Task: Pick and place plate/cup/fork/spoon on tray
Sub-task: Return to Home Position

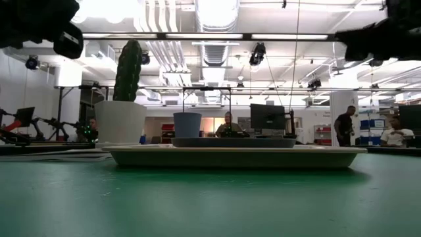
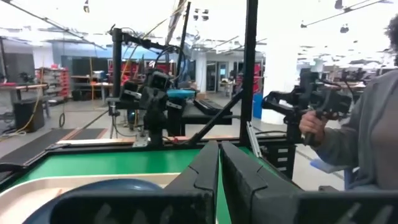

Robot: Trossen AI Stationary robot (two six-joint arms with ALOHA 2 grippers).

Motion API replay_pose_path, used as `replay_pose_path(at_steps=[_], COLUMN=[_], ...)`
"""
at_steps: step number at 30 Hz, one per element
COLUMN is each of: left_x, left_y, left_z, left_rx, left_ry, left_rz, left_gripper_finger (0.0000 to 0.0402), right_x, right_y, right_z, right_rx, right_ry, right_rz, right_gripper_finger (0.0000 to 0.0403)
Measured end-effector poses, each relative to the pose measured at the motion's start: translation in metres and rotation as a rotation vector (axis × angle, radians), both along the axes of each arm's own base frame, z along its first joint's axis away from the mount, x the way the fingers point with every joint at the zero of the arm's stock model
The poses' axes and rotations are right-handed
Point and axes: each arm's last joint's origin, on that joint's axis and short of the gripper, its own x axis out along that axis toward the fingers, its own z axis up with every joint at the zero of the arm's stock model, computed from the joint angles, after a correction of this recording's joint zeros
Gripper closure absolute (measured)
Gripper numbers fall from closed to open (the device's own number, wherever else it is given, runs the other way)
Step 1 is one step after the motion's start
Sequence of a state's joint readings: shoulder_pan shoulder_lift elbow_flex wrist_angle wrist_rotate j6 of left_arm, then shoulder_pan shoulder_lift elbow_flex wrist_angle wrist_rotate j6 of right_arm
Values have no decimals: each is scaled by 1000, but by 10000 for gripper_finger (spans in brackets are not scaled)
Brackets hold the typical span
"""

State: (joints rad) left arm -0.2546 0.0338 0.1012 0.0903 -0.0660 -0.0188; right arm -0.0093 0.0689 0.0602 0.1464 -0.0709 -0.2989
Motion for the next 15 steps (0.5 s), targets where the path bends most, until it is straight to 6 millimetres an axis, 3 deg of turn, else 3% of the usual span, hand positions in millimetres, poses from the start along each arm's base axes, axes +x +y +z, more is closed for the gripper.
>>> replay_pose_path(at_steps=[4,15], left_x=[2,8], left_y=[0,-1], left_z=[-7,-27], left_rx=[-10,11], left_ry=[-23,56], left_rz=[20,26], left_gripper_finger=[402,402], right_x=[-4,0], right_y=[0,1], right_z=[-3,-16], right_rx=[-8,93], right_ry=[-67,44], right_rz=[8,45], right_gripper_finger=[394,394])
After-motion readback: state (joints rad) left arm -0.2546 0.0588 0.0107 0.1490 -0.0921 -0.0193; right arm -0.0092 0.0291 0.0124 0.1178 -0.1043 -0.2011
